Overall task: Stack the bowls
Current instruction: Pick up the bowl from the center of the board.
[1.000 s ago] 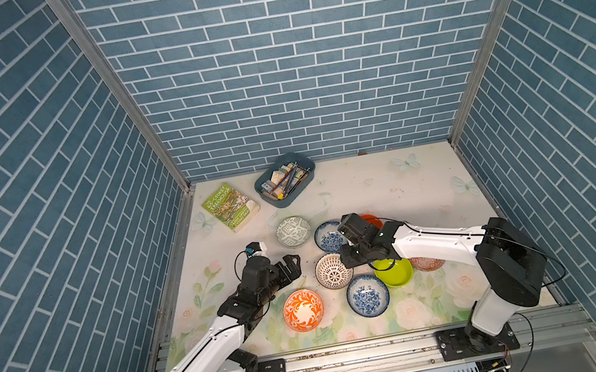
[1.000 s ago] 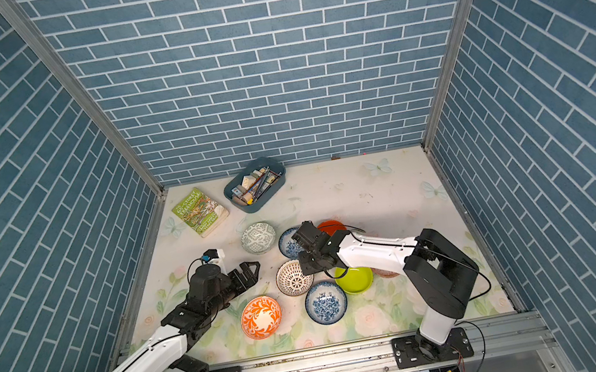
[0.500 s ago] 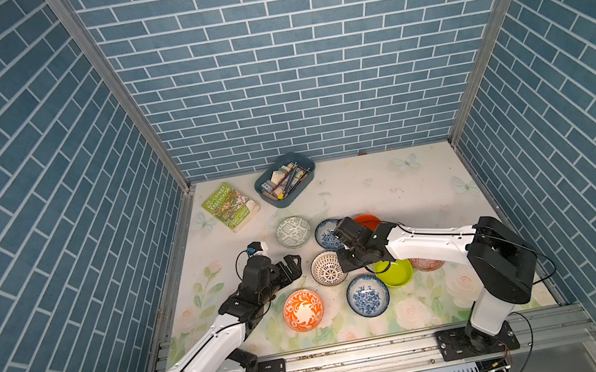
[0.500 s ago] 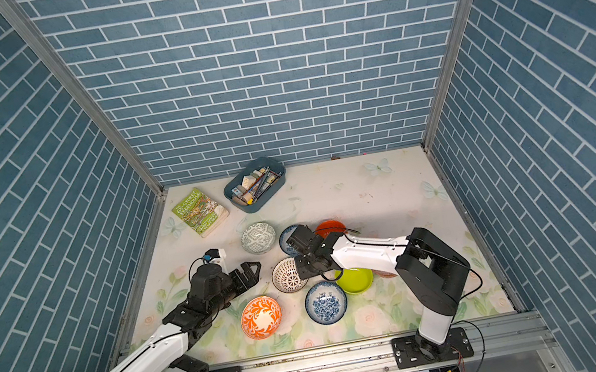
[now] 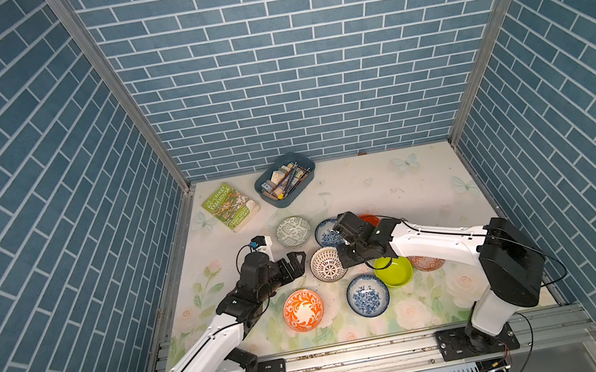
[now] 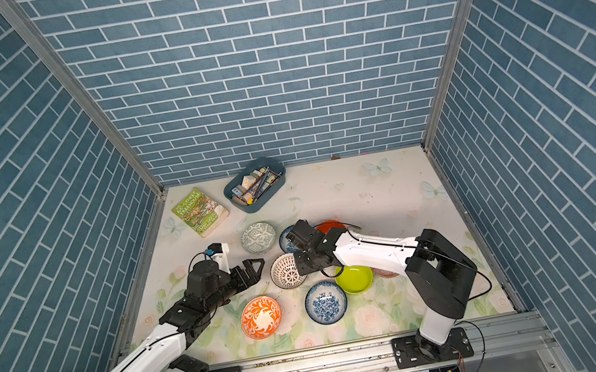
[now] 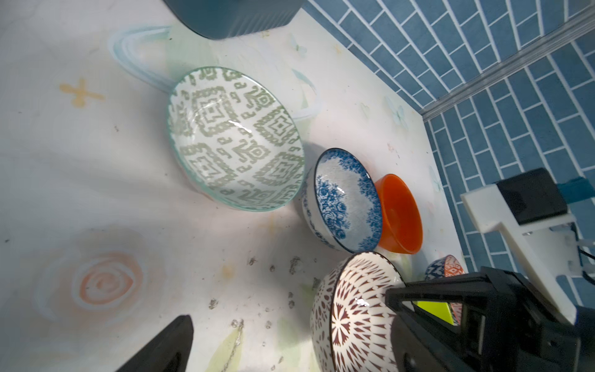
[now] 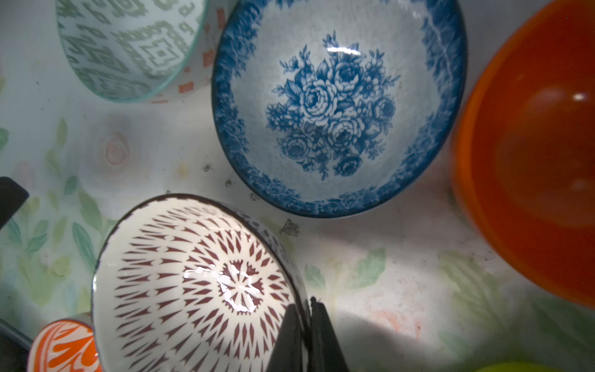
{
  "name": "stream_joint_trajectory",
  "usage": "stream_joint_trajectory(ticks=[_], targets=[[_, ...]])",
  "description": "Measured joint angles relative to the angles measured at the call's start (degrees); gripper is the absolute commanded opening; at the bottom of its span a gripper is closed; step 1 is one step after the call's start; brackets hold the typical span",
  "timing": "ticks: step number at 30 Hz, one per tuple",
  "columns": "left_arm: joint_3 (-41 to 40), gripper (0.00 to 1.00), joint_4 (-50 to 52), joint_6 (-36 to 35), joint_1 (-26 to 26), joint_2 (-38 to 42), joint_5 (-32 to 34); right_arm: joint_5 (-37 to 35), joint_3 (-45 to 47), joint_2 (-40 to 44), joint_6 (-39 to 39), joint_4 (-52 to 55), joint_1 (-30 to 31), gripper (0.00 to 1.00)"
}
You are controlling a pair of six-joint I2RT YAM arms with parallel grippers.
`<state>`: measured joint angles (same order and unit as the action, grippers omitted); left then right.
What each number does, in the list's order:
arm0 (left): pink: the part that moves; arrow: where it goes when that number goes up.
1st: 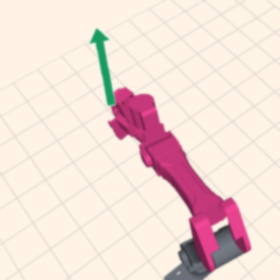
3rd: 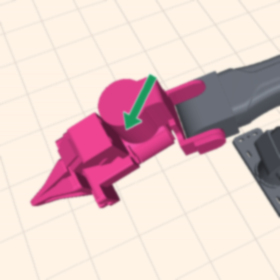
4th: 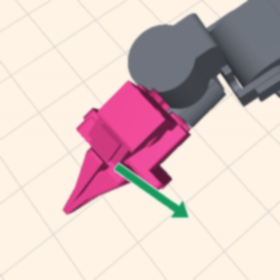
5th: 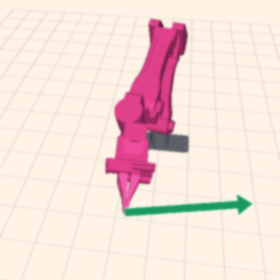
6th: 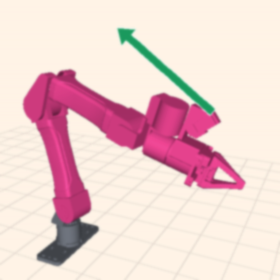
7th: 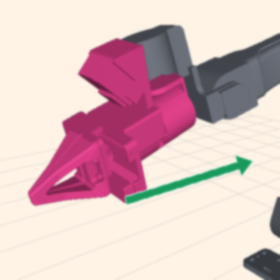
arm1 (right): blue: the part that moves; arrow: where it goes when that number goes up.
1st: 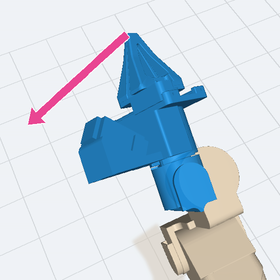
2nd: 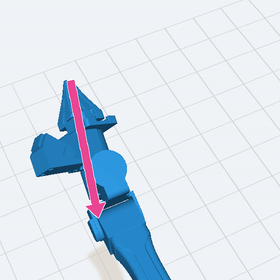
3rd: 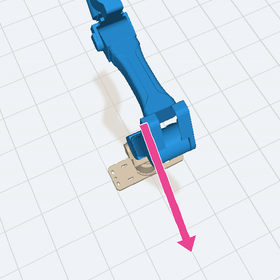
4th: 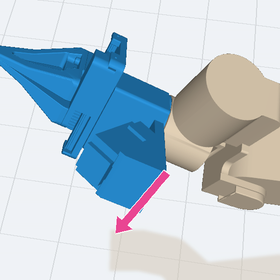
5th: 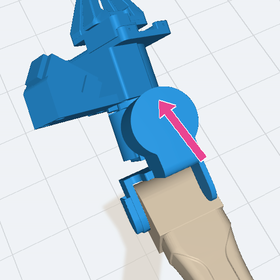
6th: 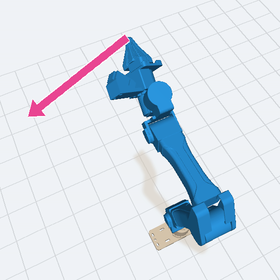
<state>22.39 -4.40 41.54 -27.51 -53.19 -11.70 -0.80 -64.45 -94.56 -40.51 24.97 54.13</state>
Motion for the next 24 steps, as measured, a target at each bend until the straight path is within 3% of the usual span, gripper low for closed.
stream_joint_trajectory(ticks=[10,24], targets=[[10.6,0.81,5.3,1.3,-7.4,-5.3,1.9,-2.1,-0.9,3.2,0.0,-1.1,0.0,0.00],[22.8,0.50,18.1,3.7,-14.8,-14.1,14.4,-6.1,-3.5,3.5,2.0,-1.2,0.2,0.00]])
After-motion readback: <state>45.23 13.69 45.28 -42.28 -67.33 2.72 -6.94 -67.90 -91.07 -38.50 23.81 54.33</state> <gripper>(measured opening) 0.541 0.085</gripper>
